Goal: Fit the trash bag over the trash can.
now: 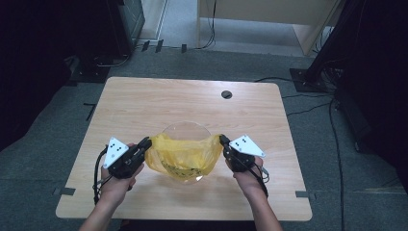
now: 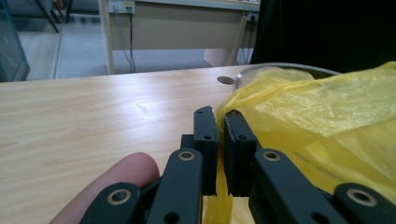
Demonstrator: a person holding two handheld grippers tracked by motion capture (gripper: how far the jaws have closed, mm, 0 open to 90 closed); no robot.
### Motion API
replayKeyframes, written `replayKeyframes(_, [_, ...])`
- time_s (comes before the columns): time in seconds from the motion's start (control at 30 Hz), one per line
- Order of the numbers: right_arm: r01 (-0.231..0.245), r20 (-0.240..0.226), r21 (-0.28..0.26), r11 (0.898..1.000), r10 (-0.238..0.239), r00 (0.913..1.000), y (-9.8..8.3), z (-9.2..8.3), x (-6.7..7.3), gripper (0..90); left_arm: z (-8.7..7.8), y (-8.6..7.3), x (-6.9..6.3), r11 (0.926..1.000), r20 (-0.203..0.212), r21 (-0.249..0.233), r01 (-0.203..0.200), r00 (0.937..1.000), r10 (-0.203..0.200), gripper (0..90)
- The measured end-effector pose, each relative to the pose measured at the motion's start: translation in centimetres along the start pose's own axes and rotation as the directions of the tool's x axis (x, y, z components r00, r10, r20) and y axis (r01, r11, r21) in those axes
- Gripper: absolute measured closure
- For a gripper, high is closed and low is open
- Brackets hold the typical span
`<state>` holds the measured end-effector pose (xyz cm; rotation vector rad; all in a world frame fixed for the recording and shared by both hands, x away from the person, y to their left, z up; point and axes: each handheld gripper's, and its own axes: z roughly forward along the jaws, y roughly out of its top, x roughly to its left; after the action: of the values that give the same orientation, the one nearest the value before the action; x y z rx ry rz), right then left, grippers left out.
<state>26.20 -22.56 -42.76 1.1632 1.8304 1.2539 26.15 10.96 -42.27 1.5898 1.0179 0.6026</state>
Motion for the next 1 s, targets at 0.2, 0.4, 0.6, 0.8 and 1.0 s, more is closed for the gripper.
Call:
replayKeyframes(0.2, [-0.039, 0.012, 0.063, 0.997, 0.038, 0.9992, -0.3, 2.8, -0.2, 90.0, 3.5, -0.2, 0.8, 0.9965, -0.011, 0.049, 0.067, 0.9977, -0.067, 86.0])
replayKeyframes(0.4, [-0.092, 0.022, 0.141, 0.986, 0.090, 0.9957, -1.9, 5.0, -0.2, 90.0, 6.1, -1.6, 0.7, 0.9848, 0.006, 0.139, 0.105, 0.9943, -0.107, 86.1])
replayKeyframes(0.6, [-0.120, 0.012, 0.172, 0.978, 0.120, 0.9927, -3.1, 6.2, 0.2, 90.0, 7.0, -2.1, 0.6, 0.9772, 0.005, 0.156, 0.144, 0.9892, -0.146, 86.7])
replayKeyframes(0.8, [-0.164, 0.016, 0.214, 0.963, 0.164, 0.9863, -3.9, 7.2, 0.5, 90.0, 8.1, -3.2, 0.7, 0.9574, -0.049, 0.244, 0.155, 0.9878, -0.148, 86.8])
replayKeyframes(1.0, [-0.231, 0.081, 0.291, 0.928, 0.216, 0.9730, -5.5, 7.5, -0.5, 90.0, 8.5, -5.1, 1.6, 0.9301, -0.111, 0.312, 0.193, 0.9798, -0.166, 86.9])
